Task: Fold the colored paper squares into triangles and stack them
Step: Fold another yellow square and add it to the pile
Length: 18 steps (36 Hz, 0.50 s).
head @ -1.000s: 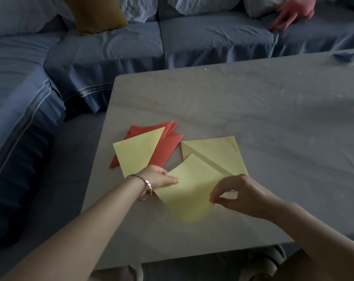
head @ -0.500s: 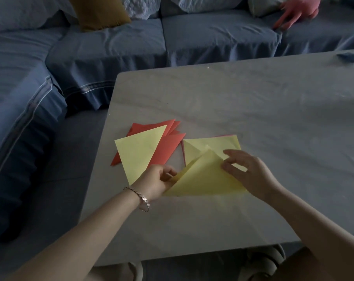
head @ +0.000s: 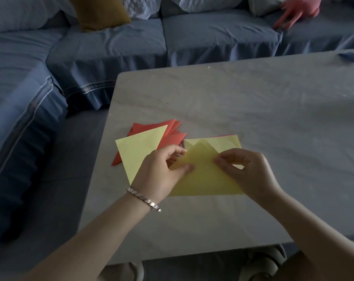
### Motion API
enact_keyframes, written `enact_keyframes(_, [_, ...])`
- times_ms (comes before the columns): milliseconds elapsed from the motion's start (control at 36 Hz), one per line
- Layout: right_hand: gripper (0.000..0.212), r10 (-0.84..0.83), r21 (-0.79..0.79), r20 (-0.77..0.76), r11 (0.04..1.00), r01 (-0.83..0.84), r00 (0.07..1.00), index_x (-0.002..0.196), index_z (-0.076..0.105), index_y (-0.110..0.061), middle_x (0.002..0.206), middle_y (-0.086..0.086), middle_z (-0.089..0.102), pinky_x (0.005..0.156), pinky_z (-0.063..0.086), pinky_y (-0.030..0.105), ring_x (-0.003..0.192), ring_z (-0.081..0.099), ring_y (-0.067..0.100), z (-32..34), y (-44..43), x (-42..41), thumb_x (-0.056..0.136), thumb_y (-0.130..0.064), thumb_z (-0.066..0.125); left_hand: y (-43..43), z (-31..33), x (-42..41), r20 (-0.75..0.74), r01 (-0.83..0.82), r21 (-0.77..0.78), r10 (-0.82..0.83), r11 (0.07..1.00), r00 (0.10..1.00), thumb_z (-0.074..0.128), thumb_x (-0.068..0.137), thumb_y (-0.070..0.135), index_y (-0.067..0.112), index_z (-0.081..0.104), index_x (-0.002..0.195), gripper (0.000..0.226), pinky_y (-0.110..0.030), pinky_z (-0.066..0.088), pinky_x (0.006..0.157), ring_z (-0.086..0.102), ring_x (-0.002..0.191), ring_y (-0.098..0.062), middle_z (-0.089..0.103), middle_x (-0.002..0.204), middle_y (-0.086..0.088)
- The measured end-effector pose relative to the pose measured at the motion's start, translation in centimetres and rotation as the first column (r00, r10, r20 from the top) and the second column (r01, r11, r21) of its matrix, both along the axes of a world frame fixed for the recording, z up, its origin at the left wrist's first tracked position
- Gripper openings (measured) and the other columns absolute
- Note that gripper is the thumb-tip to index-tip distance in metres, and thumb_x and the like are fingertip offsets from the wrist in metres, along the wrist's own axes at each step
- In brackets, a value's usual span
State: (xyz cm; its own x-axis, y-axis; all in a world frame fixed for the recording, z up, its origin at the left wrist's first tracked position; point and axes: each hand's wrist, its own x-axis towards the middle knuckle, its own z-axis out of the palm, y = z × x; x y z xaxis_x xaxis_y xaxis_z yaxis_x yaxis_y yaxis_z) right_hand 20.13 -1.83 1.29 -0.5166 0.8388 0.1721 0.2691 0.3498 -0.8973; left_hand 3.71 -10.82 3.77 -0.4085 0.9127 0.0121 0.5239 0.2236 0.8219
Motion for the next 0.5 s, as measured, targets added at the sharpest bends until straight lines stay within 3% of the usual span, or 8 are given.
enact_keyframes(83, [0.024,-0.027,-0.001,-0.048,1.0,0.027,0.998,0.072,0.062,-0.037,0.071,-0.022,0.067,0.064,0.042,0.005,0.069,0.061,-0.004,0.2,-0.2,-0.3,0.077,-0.016,0.072,-0.1,0.0,0.4,-0.04,-0.047,0.089,0.051,0.995,0.998,0.075,0.072,0.015,0.024,0.064,0.08,0.016,-0.026,0.049,0.069,0.061,0.07,-0.011,0.066,0.074,0.006])
enact_keyframes(139, [0.023,-0.047,-0.019,-0.067,0.999,0.046,0.997,0.078,0.061,-0.037,0.073,-0.013,0.067,0.065,0.044,0.008,0.071,0.061,-0.001,0.3,-0.4,-0.4,0.074,-0.019,0.074,-0.3,0.1,0.6,-0.056,-0.062,0.137,0.07,0.989,0.996,0.076,0.072,0.014,0.021,0.066,0.078,0.014,-0.022,0.047,0.065,0.058,0.065,-0.01,0.065,0.068,0.006])
enact_keyframes(222, [0.029,-0.056,-0.066,-0.076,0.997,0.051,0.996,0.083,0.059,-0.039,0.076,-0.013,0.066,0.066,0.045,0.011,0.071,0.06,0.003,0.4,-0.8,-0.5,0.068,-0.022,0.079,-0.5,0.3,0.9,-0.088,-0.079,0.161,0.094,0.984,0.992,0.078,0.069,0.014,0.022,0.067,0.078,0.016,-0.009,0.04,0.058,0.054,0.066,-0.007,0.057,0.061,0.013])
enact_keyframes(361, [0.025,-0.068,-0.096,-0.121,0.994,0.057,0.99,0.078,0.062,-0.033,0.066,-0.023,0.063,0.061,0.043,0.006,0.062,0.058,-0.004,0.9,-1.3,-0.9,0.072,-0.013,0.076,-0.9,0.2,0.7,-0.102,-0.075,0.173,0.094,0.982,0.99,0.079,0.067,0.015,0.02,0.071,0.085,0.02,-0.012,0.041,0.06,0.055,0.069,-0.007,0.055,0.06,0.015])
enact_keyframes(500, [0.022,-0.091,-0.174,-0.144,0.983,0.065,0.985,0.072,0.066,-0.034,0.067,-0.011,0.069,0.059,0.045,0.012,0.056,0.058,-0.001,1.2,-1.3,-1.1,0.07,-0.015,0.077,-1.0,0.3,0.4,-0.093,-0.062,0.16,0.077,0.985,0.993,0.078,0.069,0.018,0.023,0.071,0.087,0.02,-0.01,0.04,0.06,0.054,0.064,-0.005,0.056,0.061,0.014])
